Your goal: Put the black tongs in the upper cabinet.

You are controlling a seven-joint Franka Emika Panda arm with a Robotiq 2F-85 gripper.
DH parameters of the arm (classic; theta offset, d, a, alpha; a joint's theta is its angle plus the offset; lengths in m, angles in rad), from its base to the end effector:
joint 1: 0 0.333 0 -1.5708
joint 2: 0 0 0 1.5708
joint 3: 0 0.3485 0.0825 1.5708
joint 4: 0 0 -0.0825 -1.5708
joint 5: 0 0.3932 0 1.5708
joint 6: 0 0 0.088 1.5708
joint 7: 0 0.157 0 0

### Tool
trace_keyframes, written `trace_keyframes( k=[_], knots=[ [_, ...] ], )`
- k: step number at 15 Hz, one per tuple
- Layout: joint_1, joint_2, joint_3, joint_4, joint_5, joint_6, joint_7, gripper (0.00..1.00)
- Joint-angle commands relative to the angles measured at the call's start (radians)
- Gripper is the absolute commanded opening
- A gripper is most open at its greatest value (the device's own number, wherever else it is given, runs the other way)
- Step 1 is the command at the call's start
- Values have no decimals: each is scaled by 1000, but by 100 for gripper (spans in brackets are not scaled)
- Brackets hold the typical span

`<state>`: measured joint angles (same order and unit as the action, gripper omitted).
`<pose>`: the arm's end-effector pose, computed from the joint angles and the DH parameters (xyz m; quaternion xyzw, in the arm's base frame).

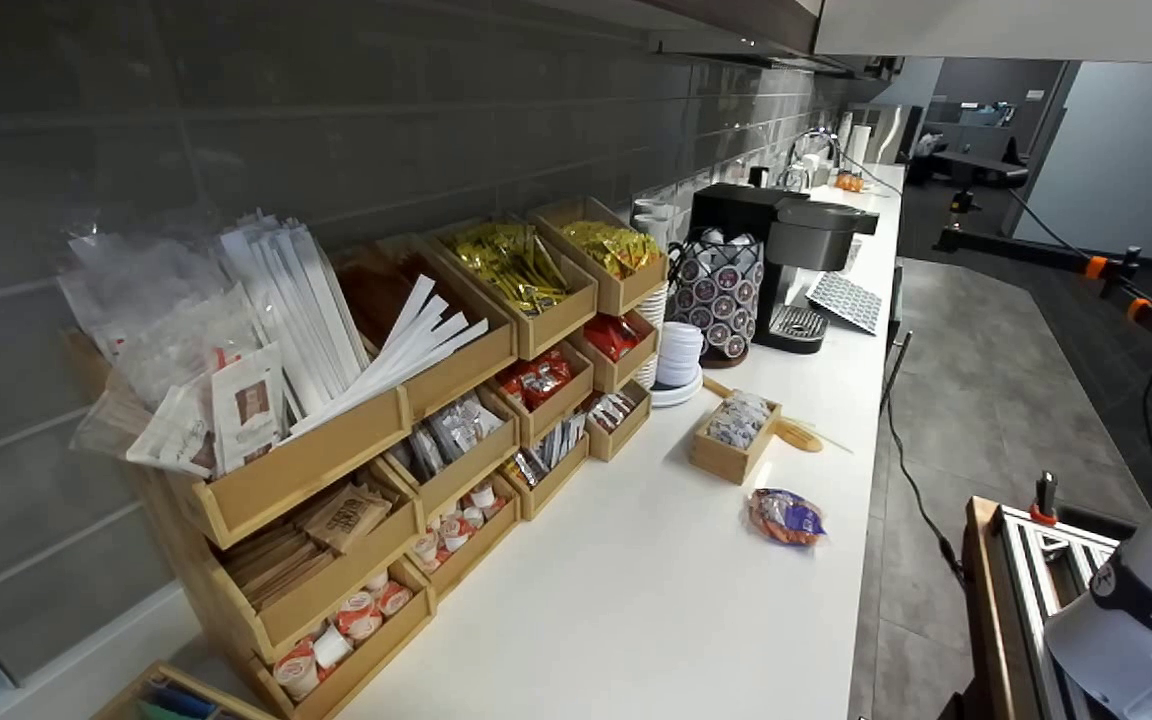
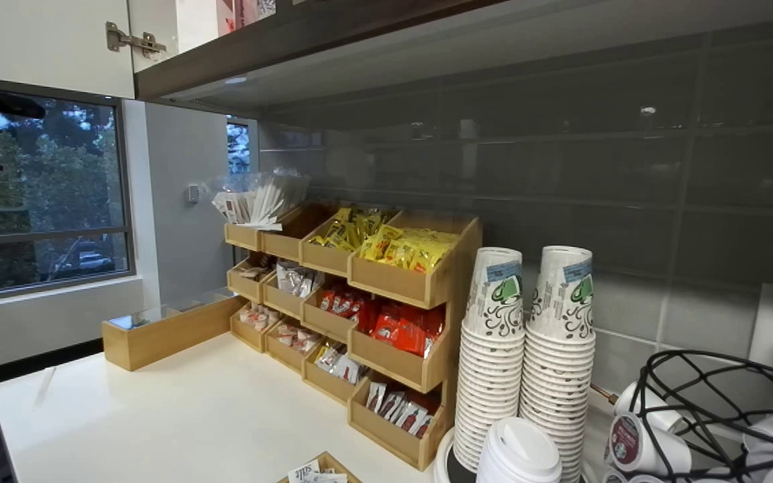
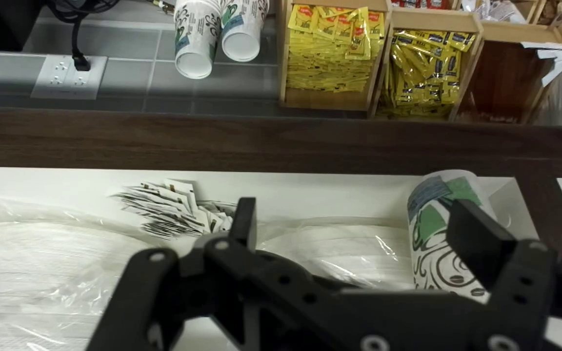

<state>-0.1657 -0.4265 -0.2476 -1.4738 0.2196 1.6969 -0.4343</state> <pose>0.3604 -0.1749 0.8794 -0.9368 -0.0250 -0.3485 0.0168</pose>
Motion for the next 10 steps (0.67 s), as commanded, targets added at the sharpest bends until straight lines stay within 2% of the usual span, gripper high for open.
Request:
trace_keyframes(
  k=[1,10],
  knots=[
    [38,-1,-22,5,-18,-1,11,100],
    [39,-7,-20,2,-24,-11,13,100]
  ],
)
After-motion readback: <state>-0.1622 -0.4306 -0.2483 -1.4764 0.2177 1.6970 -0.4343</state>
